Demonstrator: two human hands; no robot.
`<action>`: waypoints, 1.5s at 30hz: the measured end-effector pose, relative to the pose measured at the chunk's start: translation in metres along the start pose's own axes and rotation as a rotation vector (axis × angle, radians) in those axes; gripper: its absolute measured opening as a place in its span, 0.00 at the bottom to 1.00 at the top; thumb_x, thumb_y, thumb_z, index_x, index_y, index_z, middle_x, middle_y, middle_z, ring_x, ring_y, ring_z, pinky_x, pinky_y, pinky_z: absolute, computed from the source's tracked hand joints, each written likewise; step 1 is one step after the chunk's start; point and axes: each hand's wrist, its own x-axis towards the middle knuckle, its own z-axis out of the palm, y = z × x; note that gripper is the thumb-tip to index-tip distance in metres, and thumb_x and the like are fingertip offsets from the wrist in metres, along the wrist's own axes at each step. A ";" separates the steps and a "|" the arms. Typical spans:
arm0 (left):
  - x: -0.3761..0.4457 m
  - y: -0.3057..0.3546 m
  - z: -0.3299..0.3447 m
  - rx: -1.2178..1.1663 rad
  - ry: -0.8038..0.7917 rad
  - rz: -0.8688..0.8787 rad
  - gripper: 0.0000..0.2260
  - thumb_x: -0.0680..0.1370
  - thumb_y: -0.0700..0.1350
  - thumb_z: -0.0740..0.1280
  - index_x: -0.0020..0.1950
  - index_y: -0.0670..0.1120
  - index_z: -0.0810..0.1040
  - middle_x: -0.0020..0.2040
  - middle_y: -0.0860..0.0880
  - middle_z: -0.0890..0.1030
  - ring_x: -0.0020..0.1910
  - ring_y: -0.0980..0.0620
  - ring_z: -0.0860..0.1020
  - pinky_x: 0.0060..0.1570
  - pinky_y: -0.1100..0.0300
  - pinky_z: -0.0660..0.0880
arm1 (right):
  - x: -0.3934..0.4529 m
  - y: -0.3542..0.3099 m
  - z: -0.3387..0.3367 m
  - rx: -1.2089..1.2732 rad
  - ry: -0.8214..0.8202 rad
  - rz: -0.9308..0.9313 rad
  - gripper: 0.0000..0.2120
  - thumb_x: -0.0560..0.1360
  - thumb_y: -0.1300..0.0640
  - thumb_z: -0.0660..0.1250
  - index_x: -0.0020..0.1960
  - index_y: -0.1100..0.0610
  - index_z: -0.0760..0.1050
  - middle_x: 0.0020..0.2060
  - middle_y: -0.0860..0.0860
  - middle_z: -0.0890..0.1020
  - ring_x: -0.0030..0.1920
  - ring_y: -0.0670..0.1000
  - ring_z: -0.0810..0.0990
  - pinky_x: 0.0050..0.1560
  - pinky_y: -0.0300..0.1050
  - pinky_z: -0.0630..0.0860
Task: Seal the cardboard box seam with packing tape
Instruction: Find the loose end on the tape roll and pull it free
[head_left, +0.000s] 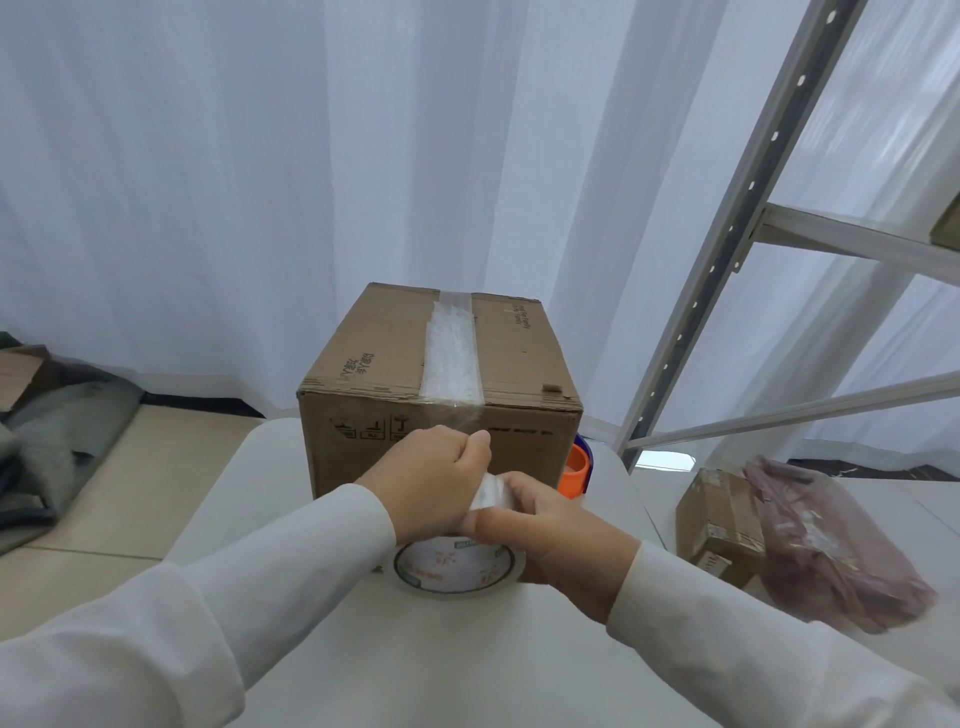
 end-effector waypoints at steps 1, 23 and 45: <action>0.000 0.000 0.001 -0.004 -0.032 -0.029 0.24 0.80 0.50 0.51 0.40 0.34 0.76 0.30 0.44 0.74 0.31 0.49 0.72 0.38 0.53 0.72 | 0.000 0.000 0.001 0.001 -0.008 0.036 0.21 0.69 0.52 0.70 0.59 0.51 0.67 0.53 0.52 0.78 0.53 0.51 0.79 0.58 0.49 0.77; 0.005 -0.002 -0.006 -0.481 0.049 -0.066 0.23 0.80 0.49 0.55 0.25 0.47 0.68 0.19 0.55 0.66 0.19 0.57 0.64 0.29 0.61 0.63 | -0.002 -0.003 -0.016 0.185 -0.075 -0.053 0.24 0.62 0.53 0.67 0.57 0.51 0.72 0.46 0.50 0.82 0.43 0.47 0.83 0.44 0.43 0.82; 0.004 -0.002 -0.023 -0.890 -0.018 -0.211 0.25 0.80 0.48 0.54 0.23 0.45 0.67 0.18 0.52 0.66 0.16 0.56 0.64 0.19 0.69 0.64 | 0.001 -0.001 -0.035 0.564 -0.467 -0.192 0.29 0.64 0.64 0.75 0.64 0.51 0.75 0.59 0.54 0.81 0.57 0.56 0.80 0.53 0.50 0.79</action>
